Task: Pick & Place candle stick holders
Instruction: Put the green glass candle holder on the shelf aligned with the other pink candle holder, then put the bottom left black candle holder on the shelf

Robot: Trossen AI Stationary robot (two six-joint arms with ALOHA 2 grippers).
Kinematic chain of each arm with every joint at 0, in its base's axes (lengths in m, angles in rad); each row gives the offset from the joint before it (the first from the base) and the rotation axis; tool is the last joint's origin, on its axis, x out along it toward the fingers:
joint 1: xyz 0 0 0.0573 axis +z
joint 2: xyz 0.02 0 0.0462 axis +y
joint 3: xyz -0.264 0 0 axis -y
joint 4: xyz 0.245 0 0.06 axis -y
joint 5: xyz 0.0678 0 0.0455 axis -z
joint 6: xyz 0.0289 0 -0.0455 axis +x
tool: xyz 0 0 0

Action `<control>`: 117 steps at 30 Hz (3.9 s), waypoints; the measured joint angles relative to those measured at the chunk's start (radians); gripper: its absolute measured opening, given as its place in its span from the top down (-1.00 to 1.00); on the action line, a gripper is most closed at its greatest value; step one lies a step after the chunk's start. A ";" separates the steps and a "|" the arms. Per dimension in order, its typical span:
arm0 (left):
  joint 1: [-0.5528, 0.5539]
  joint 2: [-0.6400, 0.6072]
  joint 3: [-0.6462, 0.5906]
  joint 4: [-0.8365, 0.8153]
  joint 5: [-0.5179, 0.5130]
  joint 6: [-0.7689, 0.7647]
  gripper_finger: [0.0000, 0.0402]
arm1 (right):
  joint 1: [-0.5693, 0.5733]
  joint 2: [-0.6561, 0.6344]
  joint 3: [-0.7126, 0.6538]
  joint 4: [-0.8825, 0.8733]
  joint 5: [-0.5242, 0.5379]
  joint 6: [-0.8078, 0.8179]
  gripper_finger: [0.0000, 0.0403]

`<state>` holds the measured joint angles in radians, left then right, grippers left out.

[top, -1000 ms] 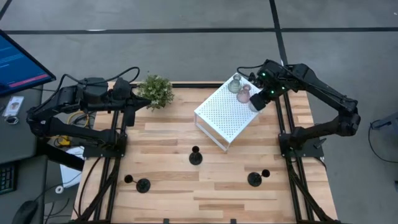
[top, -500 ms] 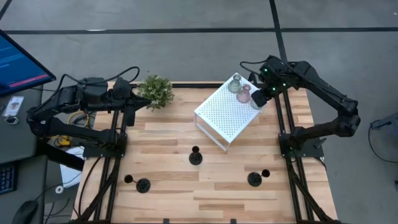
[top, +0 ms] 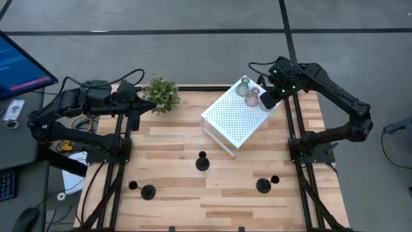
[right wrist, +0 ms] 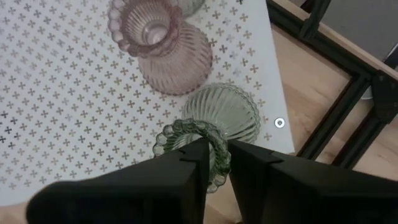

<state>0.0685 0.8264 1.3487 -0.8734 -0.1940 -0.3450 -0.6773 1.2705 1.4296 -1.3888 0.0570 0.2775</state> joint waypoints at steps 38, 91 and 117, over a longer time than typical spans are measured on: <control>0.000 0.000 0.000 0.003 -0.049 -0.005 0.56 | 0.000 -0.001 0.073 -0.006 0.018 0.011 -0.07; -0.689 -0.018 -0.569 -0.233 0.469 -0.344 -0.11 | 0.735 -0.133 0.376 -0.182 0.106 0.404 -0.08; -0.993 0.035 -0.674 0.080 0.128 -0.505 -0.05 | 0.742 -0.134 0.376 -0.182 0.131 0.397 -0.08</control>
<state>-0.9243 0.8616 0.6743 -0.7931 -0.0662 -0.8504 0.0650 1.1370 1.8053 -1.5710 0.1883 0.6743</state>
